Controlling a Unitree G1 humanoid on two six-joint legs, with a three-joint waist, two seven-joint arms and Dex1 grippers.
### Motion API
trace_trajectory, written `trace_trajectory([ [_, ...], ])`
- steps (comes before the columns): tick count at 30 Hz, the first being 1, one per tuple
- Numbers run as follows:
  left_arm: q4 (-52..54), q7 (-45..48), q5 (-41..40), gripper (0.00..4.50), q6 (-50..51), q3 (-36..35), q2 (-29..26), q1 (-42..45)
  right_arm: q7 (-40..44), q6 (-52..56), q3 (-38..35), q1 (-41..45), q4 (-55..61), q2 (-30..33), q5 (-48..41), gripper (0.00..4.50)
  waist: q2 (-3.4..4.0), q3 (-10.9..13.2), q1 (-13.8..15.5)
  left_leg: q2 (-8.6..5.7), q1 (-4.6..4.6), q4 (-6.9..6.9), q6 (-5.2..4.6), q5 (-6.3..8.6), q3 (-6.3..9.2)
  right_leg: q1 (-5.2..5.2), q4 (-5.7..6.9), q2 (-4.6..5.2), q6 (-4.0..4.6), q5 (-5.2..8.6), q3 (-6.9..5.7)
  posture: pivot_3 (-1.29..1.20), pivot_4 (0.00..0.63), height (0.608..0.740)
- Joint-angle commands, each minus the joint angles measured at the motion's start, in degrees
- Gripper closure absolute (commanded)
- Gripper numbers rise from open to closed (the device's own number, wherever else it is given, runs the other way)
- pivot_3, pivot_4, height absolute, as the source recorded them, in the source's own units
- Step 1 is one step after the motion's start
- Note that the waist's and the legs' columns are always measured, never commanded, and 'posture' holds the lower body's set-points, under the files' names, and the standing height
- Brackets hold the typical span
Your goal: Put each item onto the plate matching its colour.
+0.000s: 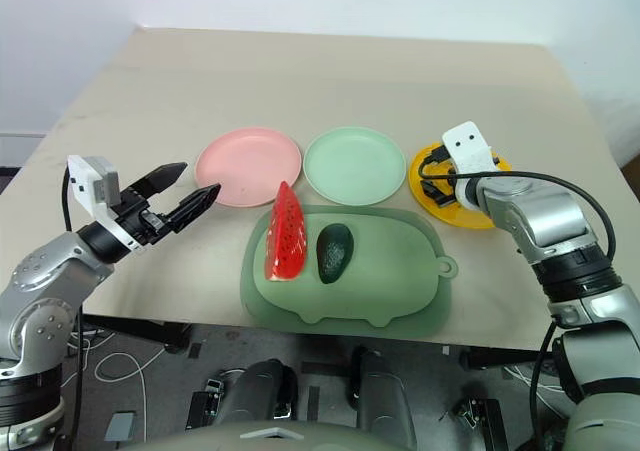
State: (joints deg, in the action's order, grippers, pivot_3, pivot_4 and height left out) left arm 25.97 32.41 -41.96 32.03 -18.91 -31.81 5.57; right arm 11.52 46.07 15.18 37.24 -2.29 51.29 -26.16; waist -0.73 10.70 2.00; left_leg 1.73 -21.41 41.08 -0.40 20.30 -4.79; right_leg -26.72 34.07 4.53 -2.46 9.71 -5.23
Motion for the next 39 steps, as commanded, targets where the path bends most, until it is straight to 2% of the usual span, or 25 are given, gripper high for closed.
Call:
trace_trajectory([
  [1, 2.90, -0.80, -0.81, 0.00, -0.44, -1.08, -0.08, -0.99, 2.55, -5.05, -5.49, -3.01, 11.46, 5.83, 6.78, 0.04, 0.04, 0.02, 0.16, 0.00, 0.00, 0.00, 0.00, 0.00, -0.01, -0.01, 0.00, 0.00, 0.00, 0.00, 0.00, 0.00, 0.150, 0.740],
  [4, 2.62, -0.68, -0.92, 0.00, -0.54, -1.19, -0.21, -1.33, 5.33, -3.57, -10.08, -5.63, 19.24, 7.07, 5.84, 0.04, 0.03, 0.03, 0.17, -0.01, -0.03, 0.01, 0.00, 0.00, 0.02, -0.01, -0.01, 0.03, -0.02, 0.02, -0.03, 0.00, 0.150, 0.740],
  [8, 1.76, -0.42, -1.06, 0.00, -0.15, -0.19, -0.30, -0.26, 7.25, 15.26, -24.42, -9.59, 32.52, -0.70, -17.67, 0.04, -0.07, -0.01, -0.05, 0.06, 0.07, 0.00, 0.01, 0.00, 0.06, 0.08, -0.01, -0.04, -0.01, 0.02, -0.05, 0.00, 0.150, 0.740],
  [11, 0.42, 0.68, -0.98, 0.00, 0.23, 0.48, -1.00, 0.81, 2.36, 25.26, -27.46, -13.44, 39.38, -7.92, -29.26, 0.04, -0.07, -0.01, 0.08, 0.12, 0.11, 0.00, 0.03, -0.01, 0.17, 0.14, 0.04, -0.08, 0.02, 0.01, -0.13, 0.00, 0.150, 0.740],
  [14, -1.48, 1.91, -0.62, 0.00, 0.21, 0.33, -2.15, 1.83, -8.62, 31.65, -28.88, -13.98, 41.21, -17.89, -37.11, 0.04, -0.01, 0.01, 0.01, 0.10, 0.07, 0.01, 0.03, -0.01, 0.15, 0.10, 0.06, -0.03, 0.05, 0.02, -0.14, 0.00, 0.150, 0.740],
  [16, -2.43, 2.56, -0.20, 0.00, 0.14, 0.42, -2.84, 2.34, -14.51, 34.04, -29.20, -13.57, 41.31, -22.24, -41.05, 0.04, -0.02, 0.00, -0.01, 0.07, 0.06, 0.03, 0.03, -0.01, 0.11, 0.09, 0.07, -0.01, 0.11, 0.02, -0.11, 0.00, 0.150, 0.740],
  [26, -2.92, 2.90, -0.64, 0.00, 1.12, 0.66, -3.41, 3.25, -30.26, 38.02, -25.89, -13.41, 38.89, -26.17, -50.38, 0.04, -0.01, 0.00, -0.20, 0.01, 0.05, 0.02, 0.02, -0.01, 0.10, 0.08, 0.05, 0.02, 0.09, 0.01, -0.10, 0.00, 0.150, 0.740],
  [33, -2.24, 2.48, -1.03, 0.00, 1.69, 0.30, -3.39, 2.98, -34.54, 36.65, -21.77, -12.83, 36.26, -25.54, -53.05, 0.04, -0.01, 0.00, -1.35, 0.01, 0.03, 0.01, 0.02, -0.01, 0.12, 0.09, 0.05, 0.02, 0.06, 0.00, -0.11, 0.00, 0.150, 0.740],
  [39, -1.21, 1.92, -1.44, 0.00, 2.37, -0.63, -3.53, 2.13, -34.59, 36.05, -17.35, -11.67, 33.27, -26.72, -50.59, 0.04, -0.01, 0.00, -1.61, 0.03, 0.04, -0.03, 0.02, -0.01, 0.12, 0.06, 0.05, 0.00, 0.05, 0.00, -0.11, 0.00, 0.150, 0.740],
])
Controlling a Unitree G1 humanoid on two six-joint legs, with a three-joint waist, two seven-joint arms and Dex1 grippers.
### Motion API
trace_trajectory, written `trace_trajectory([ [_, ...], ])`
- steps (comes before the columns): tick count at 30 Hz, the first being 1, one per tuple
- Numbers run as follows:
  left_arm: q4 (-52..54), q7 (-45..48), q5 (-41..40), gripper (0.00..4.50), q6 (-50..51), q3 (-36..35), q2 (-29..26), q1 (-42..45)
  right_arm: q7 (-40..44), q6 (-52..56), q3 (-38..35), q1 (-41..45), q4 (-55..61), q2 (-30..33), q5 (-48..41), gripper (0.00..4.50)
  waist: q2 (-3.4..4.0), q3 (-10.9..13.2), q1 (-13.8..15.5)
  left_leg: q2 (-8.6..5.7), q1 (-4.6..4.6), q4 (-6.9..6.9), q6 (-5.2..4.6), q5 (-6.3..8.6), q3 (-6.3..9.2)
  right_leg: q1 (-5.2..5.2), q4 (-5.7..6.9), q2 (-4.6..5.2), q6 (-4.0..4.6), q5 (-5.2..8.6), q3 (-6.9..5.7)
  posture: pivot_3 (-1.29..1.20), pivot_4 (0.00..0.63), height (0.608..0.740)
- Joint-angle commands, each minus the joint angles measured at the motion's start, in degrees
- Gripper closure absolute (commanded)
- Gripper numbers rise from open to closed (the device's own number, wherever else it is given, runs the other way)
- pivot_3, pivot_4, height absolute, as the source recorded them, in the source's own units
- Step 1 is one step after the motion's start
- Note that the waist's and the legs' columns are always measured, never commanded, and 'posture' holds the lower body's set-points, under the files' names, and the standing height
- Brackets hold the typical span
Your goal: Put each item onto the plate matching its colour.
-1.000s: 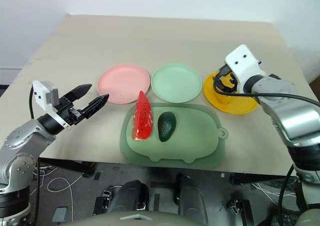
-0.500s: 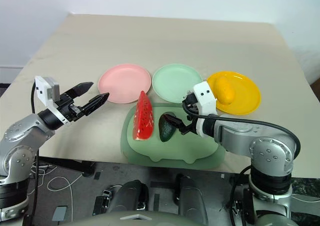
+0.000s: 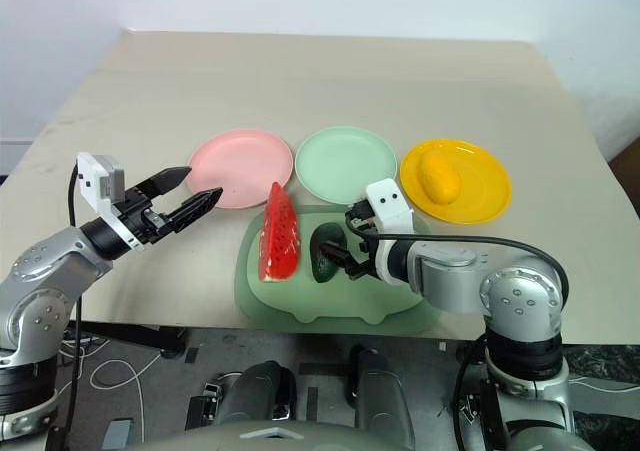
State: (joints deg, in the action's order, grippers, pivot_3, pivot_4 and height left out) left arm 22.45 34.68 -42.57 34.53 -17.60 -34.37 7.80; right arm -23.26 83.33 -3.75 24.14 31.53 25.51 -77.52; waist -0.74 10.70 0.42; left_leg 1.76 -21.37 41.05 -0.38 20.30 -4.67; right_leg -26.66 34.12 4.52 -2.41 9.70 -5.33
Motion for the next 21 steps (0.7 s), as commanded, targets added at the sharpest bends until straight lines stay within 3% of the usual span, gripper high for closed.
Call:
trace_trajectory([
  [1, 2.49, -0.45, -0.88, 0.00, -0.02, -2.07, -0.99, -0.26, 0.49, -1.31, 2.15, 1.61, -1.03, -1.13, 1.39, 0.04, 0.00, 0.00, -0.04, 0.00, 0.00, 0.00, 0.00, 0.00, 0.00, 0.00, 0.00, 0.00, 0.00, 0.00, 0.00, 0.00, 0.150, 0.740],
  [14, 4.18, -0.23, -1.46, 0.00, 0.42, -3.54, -2.59, -3.15, 7.39, -2.76, 6.74, 3.53, -5.50, -2.80, 14.39, 0.04, 0.01, 0.01, 0.06, 0.01, -0.03, 0.00, 0.00, 0.00, 0.00, -0.03, -0.01, 0.02, 0.00, 0.01, -0.01, 0.00, 0.150, 0.740],
  [18, 3.91, -0.08, -1.35, 0.00, 0.39, -3.60, -2.49, -2.96, 9.50, -2.46, 6.42, 3.49, -4.66, -2.82, 17.32, 1.26, 0.01, 0.01, 0.08, 0.01, -0.03, 0.00, 0.00, 0.00, 0.00, -0.03, -0.01, 0.02, 0.00, 0.01, -0.01, 0.00, 0.150, 0.740],
  [21, 3.58, 0.07, -1.18, 0.00, 0.18, -3.60, -2.44, -2.81, 11.45, -2.81, 5.77, 3.97, -3.74, -2.31, 19.14, 1.39, 0.01, 0.01, 0.07, 0.01, -0.03, -0.01, 0.00, 0.00, 0.00, -0.03, -0.01, 0.02, 0.00, 0.01, -0.01, 0.00, 0.150, 0.740],
])
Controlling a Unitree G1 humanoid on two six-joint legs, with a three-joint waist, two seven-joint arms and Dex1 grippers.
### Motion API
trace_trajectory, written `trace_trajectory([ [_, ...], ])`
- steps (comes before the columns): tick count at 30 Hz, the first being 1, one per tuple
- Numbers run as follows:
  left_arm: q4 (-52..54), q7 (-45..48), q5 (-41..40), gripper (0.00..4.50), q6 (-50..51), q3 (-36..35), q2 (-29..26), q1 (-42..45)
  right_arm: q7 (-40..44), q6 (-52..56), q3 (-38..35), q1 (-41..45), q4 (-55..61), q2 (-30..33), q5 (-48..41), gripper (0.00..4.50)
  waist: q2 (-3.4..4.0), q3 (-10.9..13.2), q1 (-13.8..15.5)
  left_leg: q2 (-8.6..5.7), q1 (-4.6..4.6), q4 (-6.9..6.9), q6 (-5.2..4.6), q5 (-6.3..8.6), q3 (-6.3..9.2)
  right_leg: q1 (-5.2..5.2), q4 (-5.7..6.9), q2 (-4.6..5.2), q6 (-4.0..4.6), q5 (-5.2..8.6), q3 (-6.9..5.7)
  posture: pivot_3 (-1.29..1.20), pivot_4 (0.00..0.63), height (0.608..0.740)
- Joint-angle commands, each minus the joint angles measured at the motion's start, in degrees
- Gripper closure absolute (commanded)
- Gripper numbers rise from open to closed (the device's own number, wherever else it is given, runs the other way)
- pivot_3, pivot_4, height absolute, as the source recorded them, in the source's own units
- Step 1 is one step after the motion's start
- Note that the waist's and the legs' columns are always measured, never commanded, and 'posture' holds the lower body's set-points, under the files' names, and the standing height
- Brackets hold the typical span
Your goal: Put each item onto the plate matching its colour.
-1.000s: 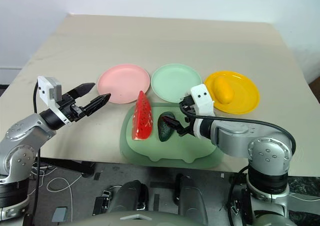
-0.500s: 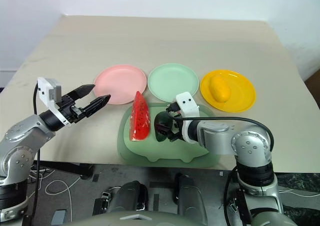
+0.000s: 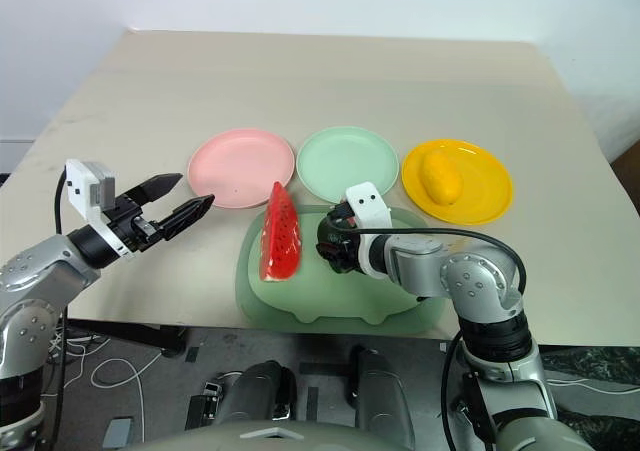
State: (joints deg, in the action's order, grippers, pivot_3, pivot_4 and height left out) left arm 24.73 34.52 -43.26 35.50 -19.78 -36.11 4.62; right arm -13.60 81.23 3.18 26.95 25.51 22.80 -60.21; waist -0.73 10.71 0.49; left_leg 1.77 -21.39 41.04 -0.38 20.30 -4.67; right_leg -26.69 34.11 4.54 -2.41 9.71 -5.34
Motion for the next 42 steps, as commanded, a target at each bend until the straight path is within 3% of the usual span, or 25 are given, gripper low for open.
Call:
trace_trajectory([
  [1, 1.31, 0.23, -0.46, 0.00, -0.82, -1.39, -0.65, 0.38, 2.69, -0.81, -1.42, 1.42, 2.74, 0.77, 2.24, 1.39, 0.00, 0.00, 0.01, 0.00, 0.00, 0.00, 0.00, 0.00, 0.00, 0.00, 0.00, 0.00, 0.00, 0.00, 0.00, 0.00, 0.150, 0.740],
  [8, 1.24, 0.11, 0.12, 0.00, -1.21, -1.49, -0.60, 0.37, 13.61, -9.32, -1.02, 12.03, -1.51, 7.12, 11.12, 1.39, 0.02, 0.02, -0.23, -0.01, 0.00, 0.00, 0.00, 0.00, -0.02, -0.04, 0.00, -0.01, 0.01, 0.00, 0.01, 0.00, 0.150, 0.740],
  [12, 1.75, -0.20, 0.26, 0.00, -1.35, -1.53, -0.40, 0.02, 20.53, -19.13, 6.57, 17.91, -13.35, 8.79, 23.19, 1.39, 0.01, 0.02, -0.55, -0.04, 0.00, -0.06, 0.00, 0.00, -0.02, -0.04, 0.00, -0.09, 0.00, 0.01, 0.00, 0.00, 0.150, 0.740],
  [16, 4.81, -1.96, 0.14, 0.00, -0.67, -2.29, -0.44, -1.95, 30.72, -33.92, 14.93, 22.66, -31.94, 5.76, 35.26, 1.39, 0.00, 0.02, -1.28, -0.05, -0.04, -0.06, 0.00, 0.00, -0.03, -0.04, -0.01, -0.03, -0.01, 0.00, 0.00, 0.00, 0.150, 0.740],
  [19, 5.88, -2.46, -0.21, 0.00, -0.46, -2.91, -0.72, -2.96, 34.54, -40.06, 16.51, 24.59, -40.02, 3.16, 40.43, 1.39, 0.01, 0.04, -1.32, -0.03, -0.06, -0.06, 0.00, 0.00, -0.04, -0.08, 0.00, -0.01, -0.02, -0.01, 0.01, 0.00, 0.150, 0.740],
  [23, 11.80, -5.81, -1.51, 0.00, 1.33, -3.35, -0.06, -5.86, 37.16, -50.21, 16.99, 26.33, -48.66, 1.33, 47.65, 0.11, 0.02, 0.04, -1.41, 0.01, -0.06, -0.06, 0.01, -0.01, -0.06, -0.10, 0.01, 0.00, -0.02, -0.01, 0.01, 0.00, 0.150, 0.740],
  [29, 18.85, -12.31, -5.94, 0.00, 5.45, -3.88, 0.40, -8.28, 38.80, -60.35, 12.24, 21.54, -39.74, 3.55, 51.86, 0.05, 0.04, 0.05, -1.11, 0.01, -0.07, -0.06, 0.03, -0.02, 0.00, -0.07, 0.01, 0.05, -0.02, -0.02, 0.00, 0.00, 0.150, 0.740],
  [34, 22.56, -20.08, -12.29, 0.00, 11.73, -1.61, 0.11, -7.74, 43.03, -66.34, 6.45, 13.78, -29.07, 8.91, 51.61, 0.05, 0.03, 0.05, -0.96, 0.00, -0.03, -0.05, 0.04, -0.02, 0.02, -0.02, 0.01, 0.06, -0.03, -0.02, -0.01, 0.00, 0.150, 0.740],
  [38, 25.81, -29.05, -15.60, 0.00, 18.81, 3.63, -1.36, -2.79, 51.52, -70.32, 1.59, 3.93, -19.29, 13.91, 46.91, 0.05, 0.03, 0.05, -0.97, -0.01, 0.06, -0.05, 0.06, -0.03, 0.08, 0.07, -0.01, 0.01, -0.03, -0.01, -0.03, 0.00, 0.150, 0.740],
  [42, 22.15, -41.80, -22.03, 0.00, 25.49, 6.71, 0.97, 5.58, 54.91, -70.12, -0.02, -2.70, -13.79, 15.19, 45.49, 0.05, 0.01, 0.05, -0.94, -0.02, 0.14, -0.04, 0.11, -0.06, 0.09, 0.17, 0.00, 0.01, -0.02, -0.02, -0.02, 0.00, 0.150, 0.740],
])
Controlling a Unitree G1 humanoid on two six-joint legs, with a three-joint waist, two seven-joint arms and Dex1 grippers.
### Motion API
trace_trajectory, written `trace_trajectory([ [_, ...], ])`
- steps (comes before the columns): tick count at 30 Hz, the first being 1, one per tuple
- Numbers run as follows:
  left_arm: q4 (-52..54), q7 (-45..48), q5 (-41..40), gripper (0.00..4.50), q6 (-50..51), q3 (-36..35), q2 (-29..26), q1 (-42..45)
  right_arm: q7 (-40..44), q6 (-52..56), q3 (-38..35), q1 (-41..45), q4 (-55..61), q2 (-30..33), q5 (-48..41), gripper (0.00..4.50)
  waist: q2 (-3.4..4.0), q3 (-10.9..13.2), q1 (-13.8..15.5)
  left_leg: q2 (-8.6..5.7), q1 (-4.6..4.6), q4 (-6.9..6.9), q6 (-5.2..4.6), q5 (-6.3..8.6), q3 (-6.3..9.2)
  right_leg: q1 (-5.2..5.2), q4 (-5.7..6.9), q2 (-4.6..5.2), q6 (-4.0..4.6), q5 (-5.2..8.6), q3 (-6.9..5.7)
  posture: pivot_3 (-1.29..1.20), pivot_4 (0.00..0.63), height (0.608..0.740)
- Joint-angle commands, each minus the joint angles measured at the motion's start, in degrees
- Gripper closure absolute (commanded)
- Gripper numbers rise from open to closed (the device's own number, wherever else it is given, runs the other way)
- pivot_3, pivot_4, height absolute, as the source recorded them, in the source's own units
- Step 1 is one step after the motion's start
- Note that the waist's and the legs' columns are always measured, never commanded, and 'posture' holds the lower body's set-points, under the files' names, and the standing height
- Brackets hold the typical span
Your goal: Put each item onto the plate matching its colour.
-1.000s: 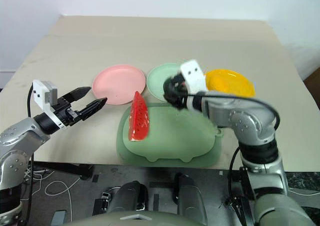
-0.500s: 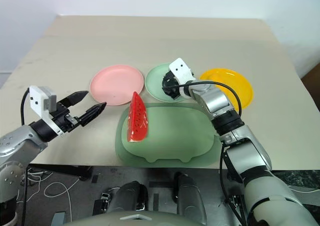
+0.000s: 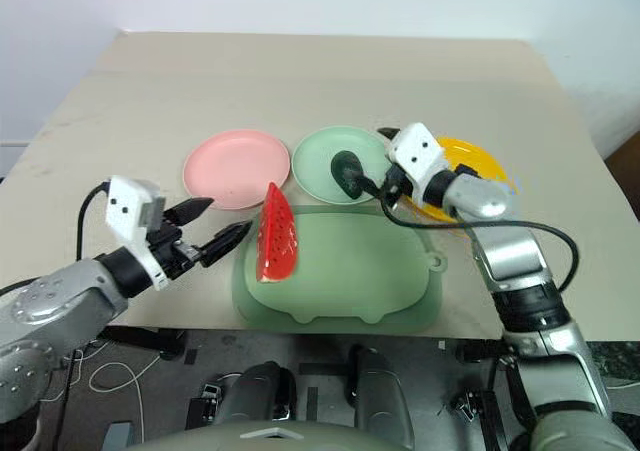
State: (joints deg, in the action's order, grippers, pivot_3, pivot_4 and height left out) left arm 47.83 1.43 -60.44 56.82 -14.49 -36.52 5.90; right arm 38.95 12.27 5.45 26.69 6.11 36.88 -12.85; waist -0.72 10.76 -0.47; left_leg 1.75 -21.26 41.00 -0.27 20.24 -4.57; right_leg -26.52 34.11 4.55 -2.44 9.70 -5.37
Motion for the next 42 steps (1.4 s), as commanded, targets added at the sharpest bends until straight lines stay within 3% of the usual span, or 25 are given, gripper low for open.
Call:
trace_trajectory([
  [1, -2.20, -11.93, -6.08, 0.00, 6.50, 2.23, 1.63, 6.39, 2.86, -0.97, -2.38, -3.71, 7.15, 1.15, -2.07, 0.05, -0.03, 0.01, -0.05, -0.01, 0.03, 0.00, 0.00, 0.00, 0.00, 0.02, 0.01, 0.00, 0.00, 0.00, 0.01, 0.00, 0.150, 0.740],
  [8, -6.30, -23.45, -16.57, 0.00, 14.66, 8.48, 1.72, 14.13, 3.18, 1.45, -3.57, -6.67, 11.23, -0.06, -3.32, 0.05, -0.05, 0.02, 0.12, -0.03, 0.08, 0.00, 0.32, -0.18, 0.00, 0.05, 0.02, -0.03, 0.00, 0.00, 0.03, 0.00, 0.150, 0.740],
  [14, -10.22, -28.02, -18.24, 0.00, 16.50, 14.48, 2.74, 16.58, 3.26, 2.11, -3.03, -9.09, 13.39, -0.28, -2.90, 0.05, -0.06, 0.03, 1.21, -0.15, 0.08, 0.01, 0.45, -0.26, -0.01, 0.05, 0.01, 0.00, 0.02, 0.01, 0.04, 0.00, 0.150, 0.740],
  [23, -17.85, -26.78, -10.52, 0.00, 18.98, 19.84, 6.88, 18.47, 1.93, 2.56, -2.36, -12.02, 15.29, -1.44, -1.53, 0.05, -0.06, 0.02, 1.24, -0.21, 0.12, 0.01, 0.49, -0.28, 0.01, 0.11, 0.03, -0.02, 0.02, 0.01, 0.03, 0.00, 0.150, 0.740],
  [24, -17.74, -26.05, -9.69, 0.40, 19.03, 19.89, 6.99, 18.40, 1.70, 2.84, -2.43, -12.10, 15.55, -1.60, -1.46, 0.00, -0.07, 0.02, 1.23, -0.21, 0.11, 0.01, 0.49, -0.28, 0.01, 0.10, 0.02, -0.02, 0.02, 0.01, 0.03, 0.00, 0.150, 0.740],
  [27, -16.66, -24.50, -8.14, 1.03, 18.97, 19.37, 7.26, 18.35, 1.41, 3.63, -3.00, -12.53, 16.44, -1.73, -1.64, 0.00, -0.06, 0.02, 1.23, -0.20, 0.13, 0.01, 0.51, -0.29, 0.01, 0.11, 0.03, -0.02, 0.02, 0.01, 0.03, 0.00, 0.150, 0.740],
  [34, -17.08, -22.56, -5.09, 1.08, 16.38, 15.94, 9.36, 23.48, 2.80, 5.94, -3.82, -14.88, 18.64, -0.45, -3.08, 0.00, -0.12, 0.05, 1.45, -0.21, 0.06, 0.04, 0.50, -0.29, 0.05, 0.10, 0.02, -0.01, 0.03, 0.02, 0.00, 0.00, 0.150, 0.740],
  [36, -19.65, -23.18, -1.78, 1.08, 15.56, 14.88, 10.21, 26.54, 3.62, 6.81, -4.02, -15.71, 19.32, -0.09, -3.93, 0.00, -0.12, 0.05, 1.40, -0.23, 0.05, 0.06, 0.50, -0.29, 0.05, 0.10, 0.01, 0.00, 0.03, 0.02, 0.00, 0.00, 0.150, 0.740],
  [42, -41.45, -23.30, 13.68, 1.08, 10.48, 13.75, 12.91, 38.21, 3.88, 8.02, -2.82, -18.77, 20.80, -0.45, -4.14, 0.00, -0.13, 0.04, 1.17, -0.28, 0.09, 0.05, 0.47, -0.28, 0.04, 0.14, 0.02, -0.02, 0.01, 0.01, -0.03, 0.00, 0.150, 0.740],
])
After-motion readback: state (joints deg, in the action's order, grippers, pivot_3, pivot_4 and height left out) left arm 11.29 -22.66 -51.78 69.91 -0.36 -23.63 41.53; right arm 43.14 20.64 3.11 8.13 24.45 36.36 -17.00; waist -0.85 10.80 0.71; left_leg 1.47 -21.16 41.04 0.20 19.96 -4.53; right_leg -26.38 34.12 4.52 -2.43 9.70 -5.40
